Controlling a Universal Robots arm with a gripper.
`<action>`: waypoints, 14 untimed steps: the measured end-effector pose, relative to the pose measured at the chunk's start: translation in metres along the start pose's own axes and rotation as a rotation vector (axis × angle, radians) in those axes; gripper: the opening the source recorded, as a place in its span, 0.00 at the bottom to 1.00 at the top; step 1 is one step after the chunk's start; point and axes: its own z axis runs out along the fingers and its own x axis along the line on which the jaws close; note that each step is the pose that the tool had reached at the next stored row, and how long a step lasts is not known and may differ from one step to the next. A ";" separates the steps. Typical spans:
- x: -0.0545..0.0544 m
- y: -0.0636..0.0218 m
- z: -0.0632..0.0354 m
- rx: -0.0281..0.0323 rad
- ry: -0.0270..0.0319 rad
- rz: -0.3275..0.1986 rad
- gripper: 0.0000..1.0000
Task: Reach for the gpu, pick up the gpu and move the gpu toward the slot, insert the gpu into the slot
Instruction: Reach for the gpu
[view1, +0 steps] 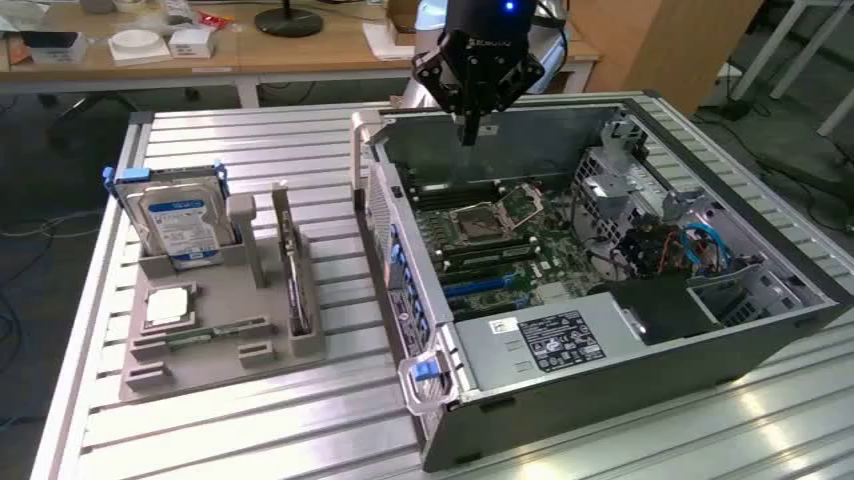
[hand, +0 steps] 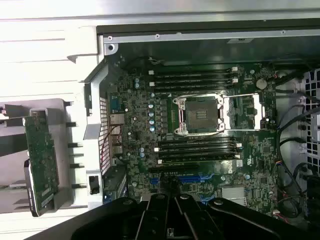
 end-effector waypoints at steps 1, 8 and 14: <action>0.000 0.0000 0.0000 0.0000 0.0000 0.000 0.10; 0.014 -0.0010 -0.0004 0.0001 0.0000 0.000 0.10; 0.028 -0.0021 -0.0007 0.0000 -0.0001 0.000 0.10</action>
